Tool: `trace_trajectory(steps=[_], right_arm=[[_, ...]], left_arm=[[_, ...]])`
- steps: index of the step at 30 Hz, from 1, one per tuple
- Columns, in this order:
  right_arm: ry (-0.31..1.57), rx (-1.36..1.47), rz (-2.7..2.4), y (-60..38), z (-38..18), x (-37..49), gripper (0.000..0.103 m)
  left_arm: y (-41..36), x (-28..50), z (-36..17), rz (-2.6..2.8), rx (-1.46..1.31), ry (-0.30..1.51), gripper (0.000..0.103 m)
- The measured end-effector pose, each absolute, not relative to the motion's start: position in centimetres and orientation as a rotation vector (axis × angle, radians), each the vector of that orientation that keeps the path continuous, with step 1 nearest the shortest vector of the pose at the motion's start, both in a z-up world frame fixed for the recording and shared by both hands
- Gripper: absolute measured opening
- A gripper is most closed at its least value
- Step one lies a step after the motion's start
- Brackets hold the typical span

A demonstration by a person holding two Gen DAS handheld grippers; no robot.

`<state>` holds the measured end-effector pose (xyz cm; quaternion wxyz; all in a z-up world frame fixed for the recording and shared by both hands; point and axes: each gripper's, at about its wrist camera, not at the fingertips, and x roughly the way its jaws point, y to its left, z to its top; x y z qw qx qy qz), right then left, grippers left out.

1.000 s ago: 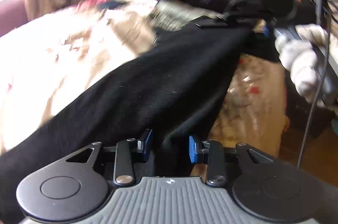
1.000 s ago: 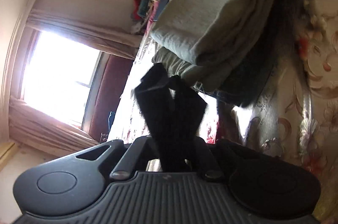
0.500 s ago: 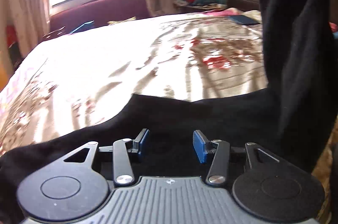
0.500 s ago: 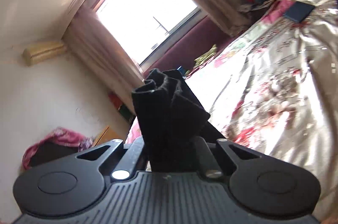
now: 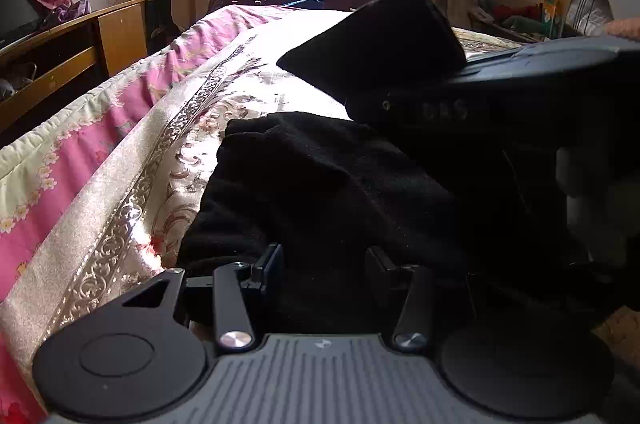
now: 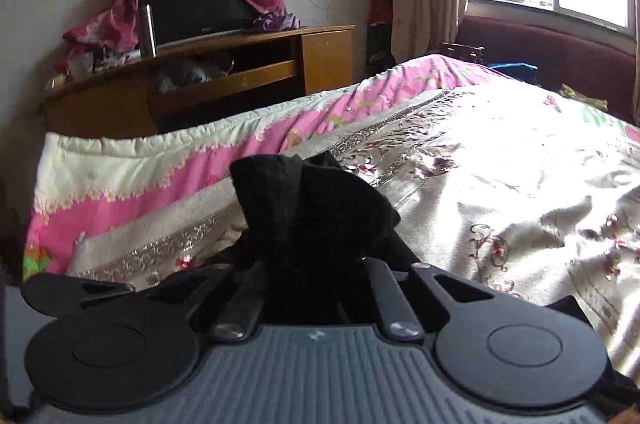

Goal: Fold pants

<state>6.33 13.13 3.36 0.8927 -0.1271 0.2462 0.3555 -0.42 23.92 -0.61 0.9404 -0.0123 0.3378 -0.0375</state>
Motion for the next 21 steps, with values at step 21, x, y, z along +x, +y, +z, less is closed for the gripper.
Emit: trace_trajectory(steps=[21], right_arm=[[0.543, -0.382, 0.928, 18.3, 2.6, 3.2, 0.038]], left_arm=[[26.4, -5.8, 0.5, -0.105, -0.112, 0.651, 0.060]])
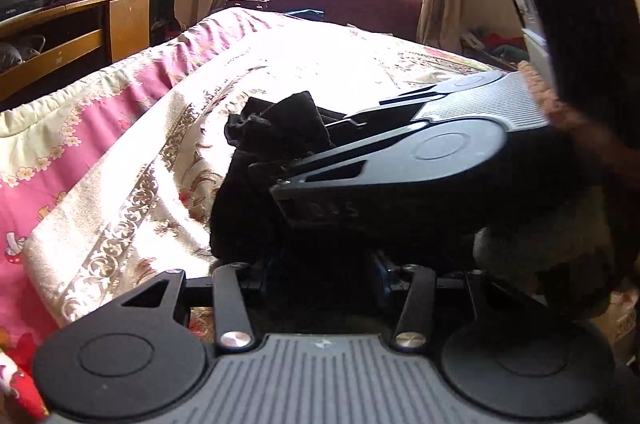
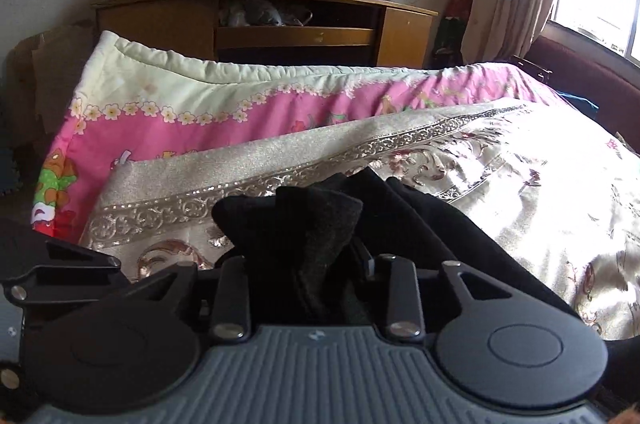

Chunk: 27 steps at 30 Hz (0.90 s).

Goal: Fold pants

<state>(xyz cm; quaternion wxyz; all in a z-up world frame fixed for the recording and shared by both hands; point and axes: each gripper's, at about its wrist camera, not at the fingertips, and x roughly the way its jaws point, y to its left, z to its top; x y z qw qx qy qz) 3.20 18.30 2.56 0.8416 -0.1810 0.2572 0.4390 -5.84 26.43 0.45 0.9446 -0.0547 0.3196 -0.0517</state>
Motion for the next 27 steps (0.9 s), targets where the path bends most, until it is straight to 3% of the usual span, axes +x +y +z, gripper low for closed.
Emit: trace_trajectory(steps=[2, 9, 15, 20, 27], right_arm=[[0.546, -0.332, 0.962, 16.7, 3.7, 2.7, 0.045], [0.589, -0.220, 0.740, 7.2, 6.0, 3.6, 0.046], [0.695, -0.165, 0.295, -4.5, 3.5, 7.6, 0.047], [0.864, 0.193, 0.220, -12.4, 0.7, 10.3, 0.050], [0.873, 0.501, 0.399, -15.3, -3.0, 13.2, 0.057]], left_arm=[[26.9, -6.1, 1.0, -0.052, -0.081, 0.657, 0.061], [29.2, -6.7, 3.4, 0.051, -0.168, 0.560, 0.060], [24.6, -2.9, 3.3, -0.113, -0.072, 0.529, 0.061], [21.9, 1.3, -0.6, -0.180, 0.028, 0.693, 0.061], [20.1, 2.3, 0.4, -0.184, 0.113, 0.728, 0.061]])
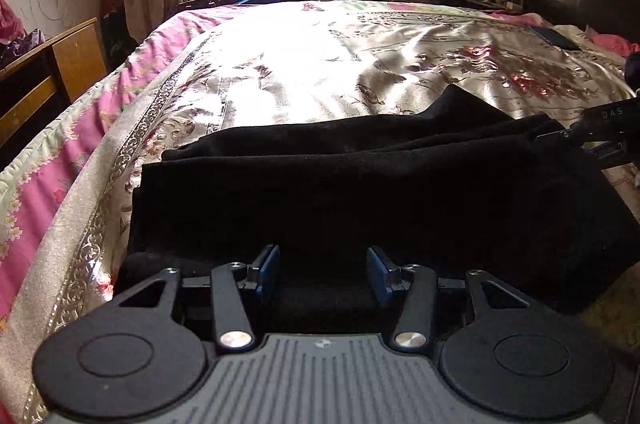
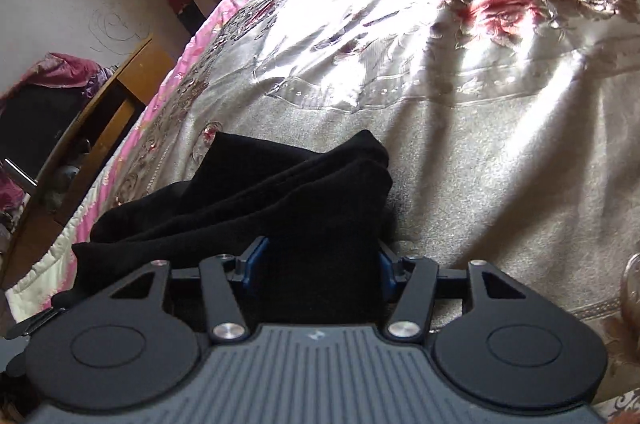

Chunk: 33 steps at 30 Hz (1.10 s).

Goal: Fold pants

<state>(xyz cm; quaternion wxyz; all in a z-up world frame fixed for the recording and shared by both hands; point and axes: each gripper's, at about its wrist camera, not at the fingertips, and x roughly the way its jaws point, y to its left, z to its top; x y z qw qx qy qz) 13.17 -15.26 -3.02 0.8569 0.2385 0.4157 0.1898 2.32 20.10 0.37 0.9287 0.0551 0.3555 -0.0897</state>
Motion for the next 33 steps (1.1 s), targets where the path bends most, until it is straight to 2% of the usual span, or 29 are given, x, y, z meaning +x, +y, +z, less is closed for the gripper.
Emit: trace_trajectory(steps=[1, 2, 5, 8, 12, 15, 19, 23, 28, 31, 33], right_arm=[[0.879, 0.528, 0.391, -15.5, -3.4, 13.7, 0.046], [0.897, 0.568, 0.386, -15.9, -3.3, 14.1, 0.029], [0.898, 0.739, 0.438, -18.4, -2.2, 13.7, 0.015], [0.883, 0.705, 0.425, -21.0, -1.0, 12.1, 0.013], [0.923, 0.706, 0.283, -25.3, -2.6, 11.4, 0.012], [0.872, 0.752, 0.181, -29.5, -2.7, 11.4, 0.012], [0.861, 0.722, 0.096, -32.9, -2.1, 12.0, 0.019], [0.779, 0.484, 0.067, -31.4, 0.0, 11.6, 0.026], [0.606, 0.256, 0.070, -28.3, 0.8, 10.5, 0.027], [0.700, 0.219, 0.085, -27.8, -1.6, 12.4, 0.022], [0.732, 0.275, 0.083, -29.3, -3.2, 13.4, 0.008]], left_arm=[[19.7, 2.6, 0.5, -0.180, 0.124, 0.732, 0.061], [19.2, 2.9, 0.6, -0.185, 0.136, 0.734, 0.061], [17.2, 3.7, 1.0, -0.226, 0.165, 0.723, 0.061], [14.3, 5.2, 1.0, -0.312, 0.178, 0.712, 0.061], [9.0, 7.7, -0.3, -0.447, 0.229, 0.704, 0.061], [5.0, 9.1, -0.1, -0.544, 0.262, 0.682, 0.061], [0.8, 9.6, -0.6, -0.604, 0.388, 0.665, 0.063], [0.8, 8.9, 0.4, -0.590, 0.388, 0.633, 0.063], [2.1, 8.9, 0.6, -0.508, 0.408, 0.627, 0.063], [2.7, 9.9, -0.8, -0.501, 0.428, 0.658, 0.069], [3.4, 10.2, -0.8, -0.510, 0.417, 0.658, 0.072]])
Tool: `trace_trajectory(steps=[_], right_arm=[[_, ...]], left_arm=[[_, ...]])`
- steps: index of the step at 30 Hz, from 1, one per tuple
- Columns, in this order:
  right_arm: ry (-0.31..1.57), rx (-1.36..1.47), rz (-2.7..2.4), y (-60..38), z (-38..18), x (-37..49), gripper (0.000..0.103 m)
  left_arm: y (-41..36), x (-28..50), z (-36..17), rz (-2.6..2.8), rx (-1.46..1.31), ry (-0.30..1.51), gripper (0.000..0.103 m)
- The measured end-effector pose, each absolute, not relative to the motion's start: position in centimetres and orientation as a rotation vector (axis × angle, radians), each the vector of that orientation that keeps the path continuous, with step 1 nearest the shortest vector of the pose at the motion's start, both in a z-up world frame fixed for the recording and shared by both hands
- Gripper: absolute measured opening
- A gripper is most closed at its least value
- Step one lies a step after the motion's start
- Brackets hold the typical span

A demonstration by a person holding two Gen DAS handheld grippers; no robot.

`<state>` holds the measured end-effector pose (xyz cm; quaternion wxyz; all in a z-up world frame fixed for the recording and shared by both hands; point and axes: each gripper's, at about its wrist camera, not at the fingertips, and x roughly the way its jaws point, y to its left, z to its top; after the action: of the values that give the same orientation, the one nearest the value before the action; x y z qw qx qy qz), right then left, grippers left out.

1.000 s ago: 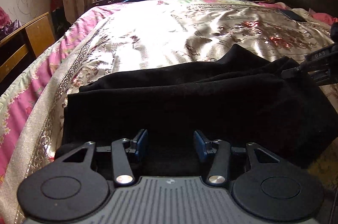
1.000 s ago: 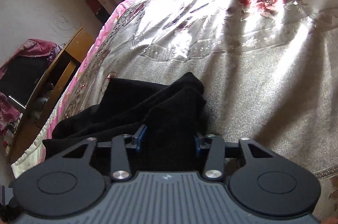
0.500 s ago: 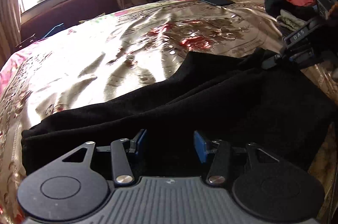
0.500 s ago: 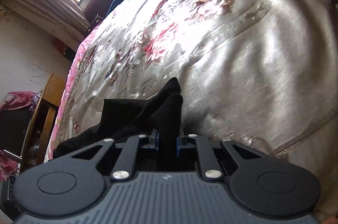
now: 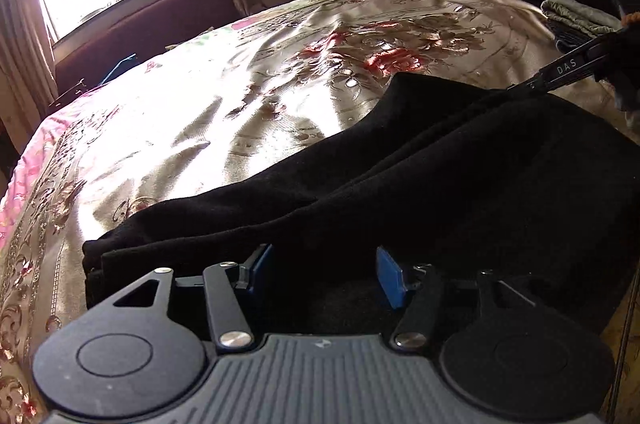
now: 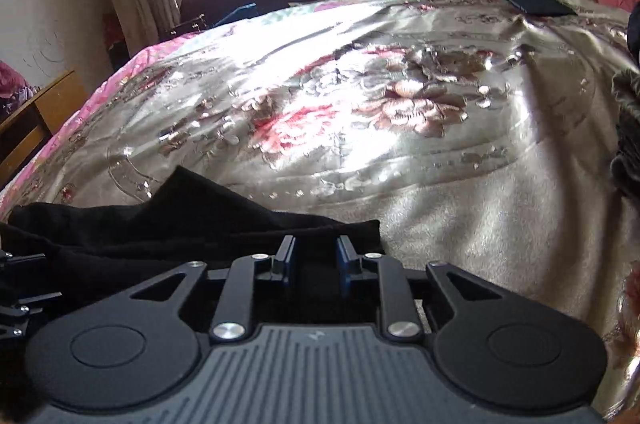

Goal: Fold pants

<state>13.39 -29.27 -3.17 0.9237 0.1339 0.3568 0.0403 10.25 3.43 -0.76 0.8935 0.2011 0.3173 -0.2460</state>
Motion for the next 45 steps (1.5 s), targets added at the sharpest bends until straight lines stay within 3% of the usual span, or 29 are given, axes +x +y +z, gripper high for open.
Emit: trace_trajectory(steps=[1, 2, 5, 9, 14, 19, 23, 32, 40, 45], right_arm=[[0.735, 0.305, 0.079, -30.1, -3.0, 13.3, 0.001], [0.733, 0.325, 0.072, -30.4, -2.5, 13.3, 0.001], [0.662, 0.349, 0.063, -31.1, 0.0, 10.9, 0.015], [0.637, 0.406, 0.120, -31.0, 0.8, 7.6, 0.015], [0.811, 0.313, 0.116, -29.8, -1.3, 6.1, 0.014], [0.784, 0.347, 0.243, -29.0, 1.3, 3.0, 0.019], [0.979, 0.239, 0.283, -26.9, -1.7, 2.3, 0.030], [0.886, 0.337, 0.182, -29.9, 0.7, 3.0, 0.034], [0.796, 0.667, 0.201, -35.4, -2.9, 7.9, 0.040], [0.785, 0.751, 0.305, -36.5, -4.3, 11.1, 0.039]], left_arm=[[3.7, 10.3, -0.4, -0.493, 0.419, 0.660, 0.072], [3.8, 10.3, 0.0, -0.468, 0.430, 0.647, 0.071], [4.5, 9.7, 1.5, -0.435, 0.419, 0.607, 0.071], [5.1, 9.4, 0.3, -0.392, 0.437, 0.652, 0.071], [5.8, 8.6, 0.6, -0.371, 0.433, 0.679, 0.071], [6.1, 6.3, 2.0, -0.399, 0.461, 0.673, 0.071], [6.4, 5.6, -0.2, -0.406, 0.540, 0.786, 0.072], [6.4, 3.8, 2.2, -0.401, 0.578, 0.727, 0.073], [-0.7, 2.6, 3.5, -0.619, 0.358, 0.650, 0.073], [-7.1, 0.0, 2.6, -0.768, 0.379, 0.601, 0.073]])
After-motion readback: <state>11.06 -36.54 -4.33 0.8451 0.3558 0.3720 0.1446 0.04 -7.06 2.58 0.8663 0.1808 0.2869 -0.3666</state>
